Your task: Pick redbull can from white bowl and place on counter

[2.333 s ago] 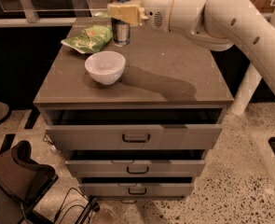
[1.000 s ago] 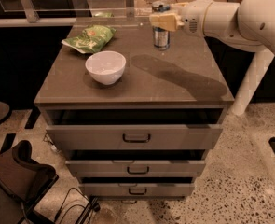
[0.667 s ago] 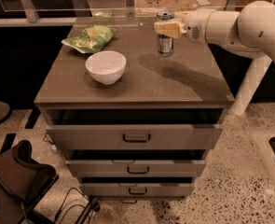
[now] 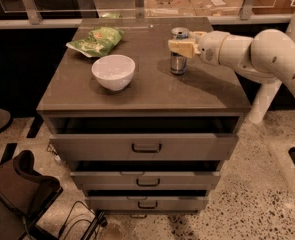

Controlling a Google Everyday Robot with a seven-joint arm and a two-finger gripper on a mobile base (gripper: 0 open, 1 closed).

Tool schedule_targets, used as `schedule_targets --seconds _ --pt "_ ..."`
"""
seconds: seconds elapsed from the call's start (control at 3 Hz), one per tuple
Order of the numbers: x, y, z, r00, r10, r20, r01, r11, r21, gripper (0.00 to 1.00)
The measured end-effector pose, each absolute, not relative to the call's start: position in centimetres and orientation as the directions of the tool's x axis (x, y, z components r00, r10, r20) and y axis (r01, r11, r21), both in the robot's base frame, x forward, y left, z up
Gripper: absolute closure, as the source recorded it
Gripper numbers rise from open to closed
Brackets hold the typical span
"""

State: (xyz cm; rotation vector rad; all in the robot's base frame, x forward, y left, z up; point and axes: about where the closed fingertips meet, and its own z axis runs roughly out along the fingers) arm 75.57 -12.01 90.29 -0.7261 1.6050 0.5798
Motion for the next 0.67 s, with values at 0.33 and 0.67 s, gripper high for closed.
schedule_targets --seconds 0.33,0.67 --pt "75.59 -11.73 90.24 -0.083 -0.133 -0.988 -0.736 0.676 -0.029 0.82" --pt "75.61 -11.45 90.19 -0.084 -0.133 -0.988 -0.739 0.673 -0.028 0.59"
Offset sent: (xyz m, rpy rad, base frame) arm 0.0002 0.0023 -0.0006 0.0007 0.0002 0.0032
